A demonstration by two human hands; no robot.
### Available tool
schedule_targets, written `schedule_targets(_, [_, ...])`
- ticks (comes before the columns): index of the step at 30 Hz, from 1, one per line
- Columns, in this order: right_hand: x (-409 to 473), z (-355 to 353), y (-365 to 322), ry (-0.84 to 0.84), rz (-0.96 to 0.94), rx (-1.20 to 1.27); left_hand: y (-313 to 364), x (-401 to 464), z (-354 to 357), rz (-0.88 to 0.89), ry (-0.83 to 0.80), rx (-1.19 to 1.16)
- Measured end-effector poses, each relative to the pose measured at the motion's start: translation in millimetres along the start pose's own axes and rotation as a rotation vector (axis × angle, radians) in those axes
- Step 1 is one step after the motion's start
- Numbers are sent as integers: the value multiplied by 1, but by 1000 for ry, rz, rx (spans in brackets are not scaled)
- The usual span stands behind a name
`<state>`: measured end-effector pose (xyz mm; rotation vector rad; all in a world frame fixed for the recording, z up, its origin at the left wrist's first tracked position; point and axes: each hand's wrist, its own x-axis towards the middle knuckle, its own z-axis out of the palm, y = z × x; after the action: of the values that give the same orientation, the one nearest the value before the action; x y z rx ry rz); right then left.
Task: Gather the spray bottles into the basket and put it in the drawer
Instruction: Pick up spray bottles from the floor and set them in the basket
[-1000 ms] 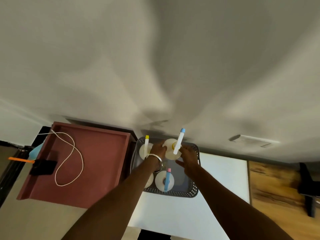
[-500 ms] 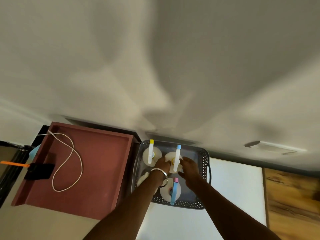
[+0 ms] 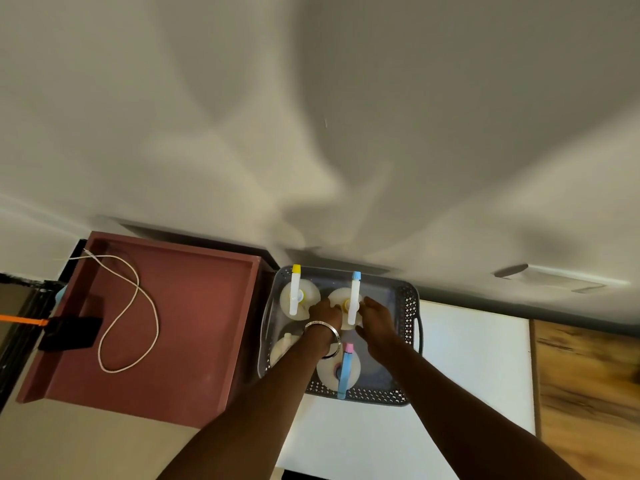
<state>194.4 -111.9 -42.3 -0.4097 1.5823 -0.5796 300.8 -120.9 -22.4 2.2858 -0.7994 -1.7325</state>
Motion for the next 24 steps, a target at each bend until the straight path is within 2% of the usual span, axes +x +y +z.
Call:
schedule_targets(11, [0,1,-3,-47,4,-88,4,-11,-7,34,1,-82])
schedule_targets(15, [-12,-1,-11,-43,-18,-130,7,-20,-12,100,23,-64])
schedule_targets(21, [-39,-11,-24,-39,-152,-362,16,-49,-26,174,54,-83])
schedule_targets(24, [-58,-17,-28,-23,-207,-450,18,-69,-31,206,65,-165])
